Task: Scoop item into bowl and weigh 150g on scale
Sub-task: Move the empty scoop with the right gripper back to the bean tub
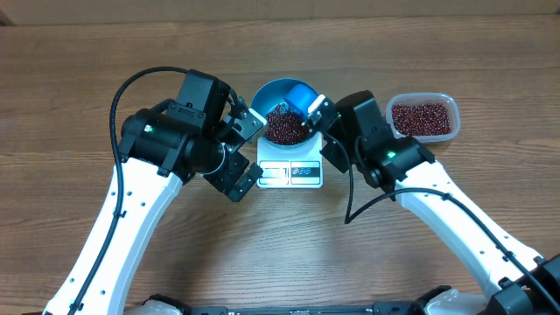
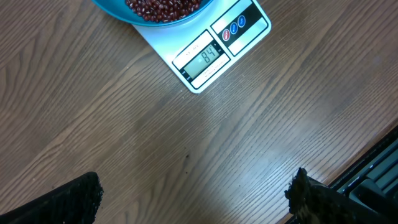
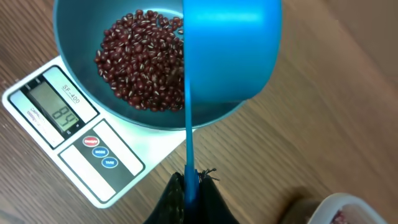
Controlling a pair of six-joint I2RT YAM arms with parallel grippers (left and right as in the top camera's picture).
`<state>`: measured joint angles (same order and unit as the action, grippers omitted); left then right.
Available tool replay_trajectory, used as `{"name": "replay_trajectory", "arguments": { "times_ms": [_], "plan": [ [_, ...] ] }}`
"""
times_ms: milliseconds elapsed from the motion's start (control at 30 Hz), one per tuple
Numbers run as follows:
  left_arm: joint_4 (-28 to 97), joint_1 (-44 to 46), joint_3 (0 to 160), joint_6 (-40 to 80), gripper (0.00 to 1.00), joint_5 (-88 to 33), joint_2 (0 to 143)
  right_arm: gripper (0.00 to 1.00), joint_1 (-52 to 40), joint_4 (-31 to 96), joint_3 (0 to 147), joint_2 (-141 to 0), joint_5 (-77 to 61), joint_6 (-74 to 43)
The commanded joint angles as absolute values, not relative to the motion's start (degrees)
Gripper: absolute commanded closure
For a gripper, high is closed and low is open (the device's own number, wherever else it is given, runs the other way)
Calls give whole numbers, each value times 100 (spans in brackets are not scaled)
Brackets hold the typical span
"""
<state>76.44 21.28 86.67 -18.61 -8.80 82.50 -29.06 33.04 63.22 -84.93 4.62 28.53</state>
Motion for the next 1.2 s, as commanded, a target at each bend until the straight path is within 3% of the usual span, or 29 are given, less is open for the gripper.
{"name": "replay_trajectory", "arguments": {
  "times_ms": [0,300,600,833,1167],
  "plan": [
    [7627,2102,8639,-1990,0,-969,8173,96,-3103,3245,6495,-8479,856,3052],
    [7627,2102,8639,-1990,0,-969,8173,96,-3218,3159,6495,-8479,854,2976],
    [7627,2102,8639,-1990,0,-969,8173,96,-3216,2877,6501,-8420,768,2034],
    [7627,2102,8639,-1990,0,-969,8173,96,-3004,2895,6576,-8152,764,582],
    [7625,2102,8639,-1990,0,-969,8173,96,-2016,3363,6576,-7627,746,-1474]
  ]
}}
